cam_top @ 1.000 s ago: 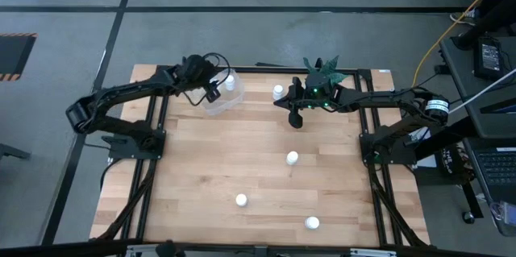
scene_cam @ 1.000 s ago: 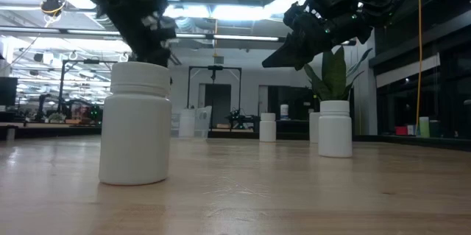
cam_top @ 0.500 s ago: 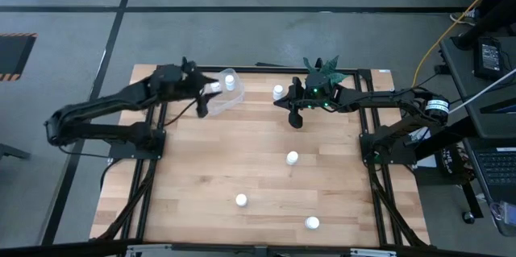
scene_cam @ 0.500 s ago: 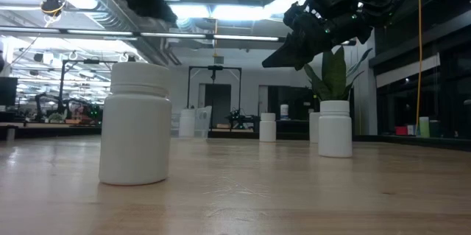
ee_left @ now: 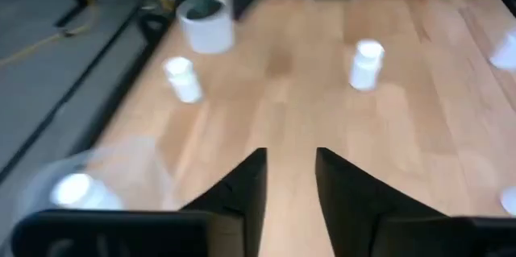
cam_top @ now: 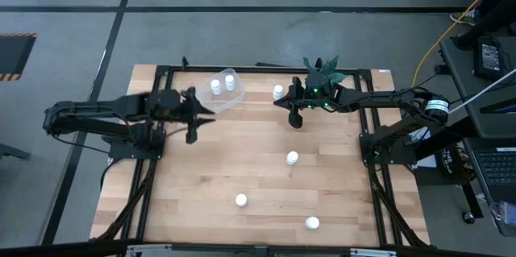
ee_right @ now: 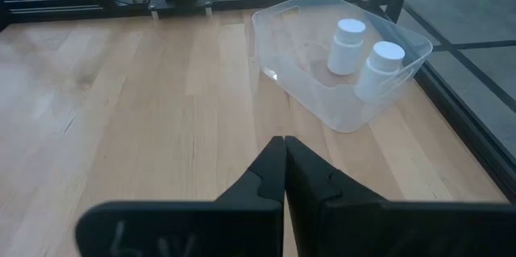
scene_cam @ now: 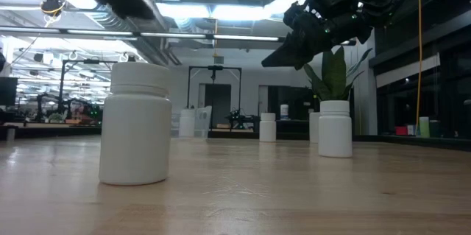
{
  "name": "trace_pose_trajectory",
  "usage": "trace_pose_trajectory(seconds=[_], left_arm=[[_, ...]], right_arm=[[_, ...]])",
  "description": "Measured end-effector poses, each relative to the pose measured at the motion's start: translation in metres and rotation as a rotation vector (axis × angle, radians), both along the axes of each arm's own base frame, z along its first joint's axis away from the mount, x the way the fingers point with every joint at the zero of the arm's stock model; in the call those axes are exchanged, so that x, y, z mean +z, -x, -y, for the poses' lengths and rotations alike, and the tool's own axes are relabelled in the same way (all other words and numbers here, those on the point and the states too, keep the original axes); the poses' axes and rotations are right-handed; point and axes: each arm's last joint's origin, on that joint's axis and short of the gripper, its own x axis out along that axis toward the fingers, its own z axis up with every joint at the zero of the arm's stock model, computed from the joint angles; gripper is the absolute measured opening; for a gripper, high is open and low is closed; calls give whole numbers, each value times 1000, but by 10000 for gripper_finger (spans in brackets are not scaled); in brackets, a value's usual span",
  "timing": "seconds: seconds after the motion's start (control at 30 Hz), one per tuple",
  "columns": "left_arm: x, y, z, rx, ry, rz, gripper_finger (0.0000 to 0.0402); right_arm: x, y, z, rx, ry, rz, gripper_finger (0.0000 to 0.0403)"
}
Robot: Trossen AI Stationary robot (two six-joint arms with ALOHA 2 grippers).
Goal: Pick and place pill bottles into a basket
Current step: Put the white pill bottle into the transparent container
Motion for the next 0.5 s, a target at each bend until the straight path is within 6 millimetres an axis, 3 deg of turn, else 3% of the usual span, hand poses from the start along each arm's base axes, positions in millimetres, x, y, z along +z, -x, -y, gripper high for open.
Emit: trace_pose_trajectory(seconds=[0.23,0.5], left_arm=[[-58,-14,10,-60,-50,47,42],[-99,-13,13,-61,-32,146,2]], right_arm=[[-1,1,0,-12,-36,-12,7],[-6,3,-1,-24,-82,-64,7]])
